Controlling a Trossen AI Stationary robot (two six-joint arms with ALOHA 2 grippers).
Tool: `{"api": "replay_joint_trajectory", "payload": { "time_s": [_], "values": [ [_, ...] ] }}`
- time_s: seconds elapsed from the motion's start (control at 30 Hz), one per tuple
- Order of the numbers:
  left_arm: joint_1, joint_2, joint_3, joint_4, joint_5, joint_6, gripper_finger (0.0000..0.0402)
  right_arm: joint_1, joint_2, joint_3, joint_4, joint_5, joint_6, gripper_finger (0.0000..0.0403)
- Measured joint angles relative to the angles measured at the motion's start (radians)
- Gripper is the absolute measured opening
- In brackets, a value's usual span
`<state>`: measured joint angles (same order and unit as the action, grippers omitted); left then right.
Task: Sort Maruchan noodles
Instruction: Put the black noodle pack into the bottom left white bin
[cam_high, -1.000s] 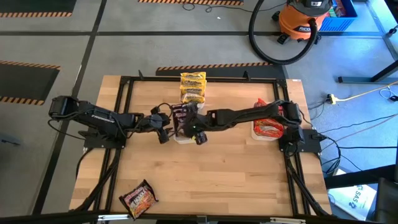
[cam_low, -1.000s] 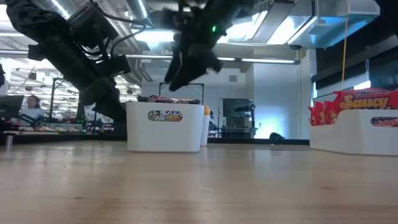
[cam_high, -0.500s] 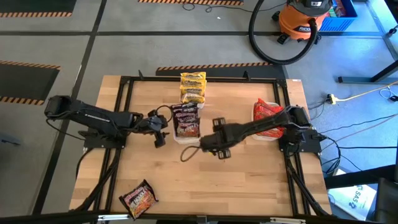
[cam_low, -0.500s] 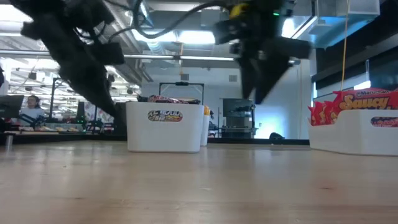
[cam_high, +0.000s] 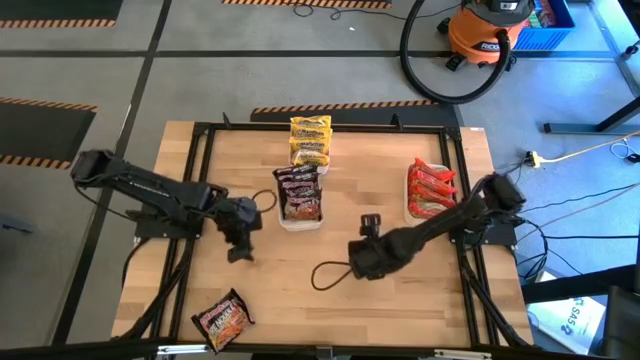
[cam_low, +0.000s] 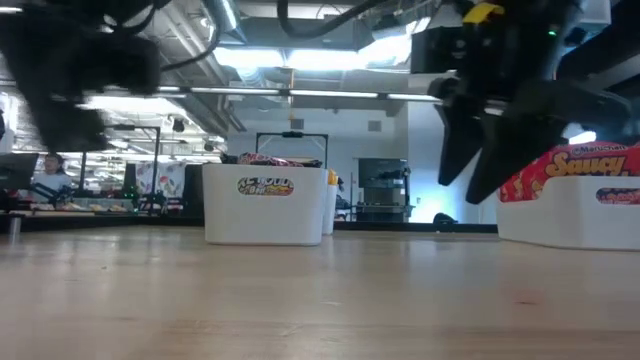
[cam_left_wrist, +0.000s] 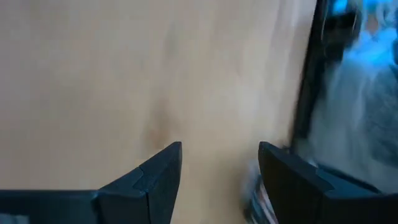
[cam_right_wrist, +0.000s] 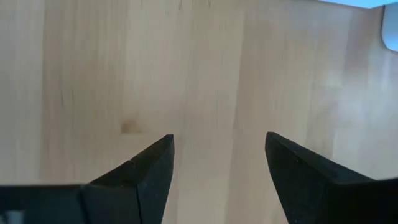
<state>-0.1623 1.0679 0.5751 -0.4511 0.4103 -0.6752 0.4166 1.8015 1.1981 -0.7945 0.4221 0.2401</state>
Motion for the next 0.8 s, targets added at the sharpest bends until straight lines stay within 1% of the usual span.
{"api": "replay_joint_trajectory", "payload": {
  "time_s": [0.03, 0.1, 0.2, 0.3, 0.37, 0.47, 0.57, 0.67, 0.8],
  "values": [
    [-0.019, 0.0, 0.0, -0.036, 0.038, -0.049, 0.0206, 0.009, -0.002, -0.009, 0.008, 0.009, 0.02, 0.0231],
    [-0.068, 0.0, 0.0, -0.103, 0.073, -0.145, 0.0206, 0.025, -0.002, -0.025, 0.032, 0.019, 0.044, 0.0231],
    [-0.161, 0.0, 0.0, -0.184, 0.079, -0.275, 0.0206, 0.044, -0.002, -0.047, 0.085, 0.029, 0.05, 0.0231],
    [-0.265, 0.0, 0.0, -0.201, 0.063, -0.39, 0.0206, 0.052, -0.001, -0.056, 0.112, 0.026, 0.051, 0.0231],
    [-0.344, -0.002, 0.0, -0.192, 0.006, -0.451, 0.0206, 0.052, -0.001, -0.056, 0.127, 0.021, 0.064, 0.0231],
    [-0.475, -0.002, 0.0, -0.186, -0.134, -0.519, 0.0206, 0.049, -0.001, -0.056, 0.142, 0.006, 0.089, 0.0231],
    [-0.603, -0.002, 0.0, -0.178, -0.231, -0.612, 0.0206, 0.049, -0.001, -0.056, 0.15, 0.004, 0.094, 0.0231],
    [-0.704, -0.002, 0.0, -0.128, -0.314, -0.681, 0.0206, 0.049, -0.001, -0.056, 0.159, 0.004, 0.096, 0.0231],
    [-0.786, -0.002, 0.0, -0.057, -0.372, -0.737, 0.0206, 0.049, 0.0, -0.056, 0.173, 0.004, 0.095, 0.0231]
  ]
}}
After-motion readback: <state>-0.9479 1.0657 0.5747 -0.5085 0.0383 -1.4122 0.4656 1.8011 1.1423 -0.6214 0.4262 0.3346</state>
